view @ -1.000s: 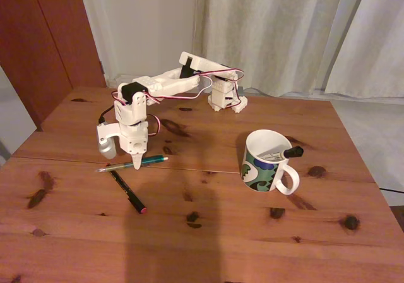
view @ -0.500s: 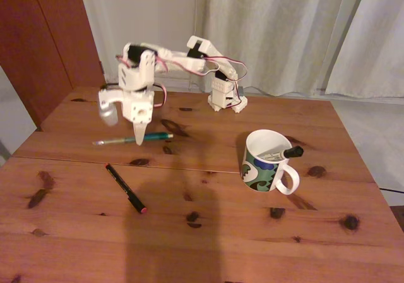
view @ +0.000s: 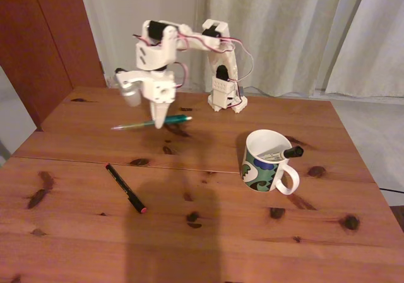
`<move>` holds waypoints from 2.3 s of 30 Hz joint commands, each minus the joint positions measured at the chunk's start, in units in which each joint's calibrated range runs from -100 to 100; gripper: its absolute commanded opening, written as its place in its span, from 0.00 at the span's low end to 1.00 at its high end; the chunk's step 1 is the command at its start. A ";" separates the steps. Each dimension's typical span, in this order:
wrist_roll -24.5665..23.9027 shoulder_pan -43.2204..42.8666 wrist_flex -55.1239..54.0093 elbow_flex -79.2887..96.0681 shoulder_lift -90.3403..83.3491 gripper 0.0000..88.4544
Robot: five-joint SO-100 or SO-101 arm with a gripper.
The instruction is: Clean up the desk and place the pens and markers into the cup
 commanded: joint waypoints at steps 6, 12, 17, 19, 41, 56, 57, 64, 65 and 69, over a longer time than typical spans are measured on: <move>0.00 -9.11 -4.17 15.95 -17.12 0.01; -0.47 -11.45 -21.12 29.11 -24.32 0.01; 0.00 -13.46 -21.89 37.77 -30.03 0.01; 0.00 -14.34 -21.89 40.21 -32.18 0.01; 5.60 -25.76 -22.75 55.17 -63.29 0.01; 5.34 -29.86 -65.59 85.11 -74.87 0.01; 5.34 -30.10 -67.65 86.37 -75.04 0.01; 5.34 -32.03 -76.17 90.34 -75.79 0.01; 5.34 -32.19 -76.60 90.34 -75.79 0.01; 5.60 -32.19 -77.89 90.52 -75.79 0.01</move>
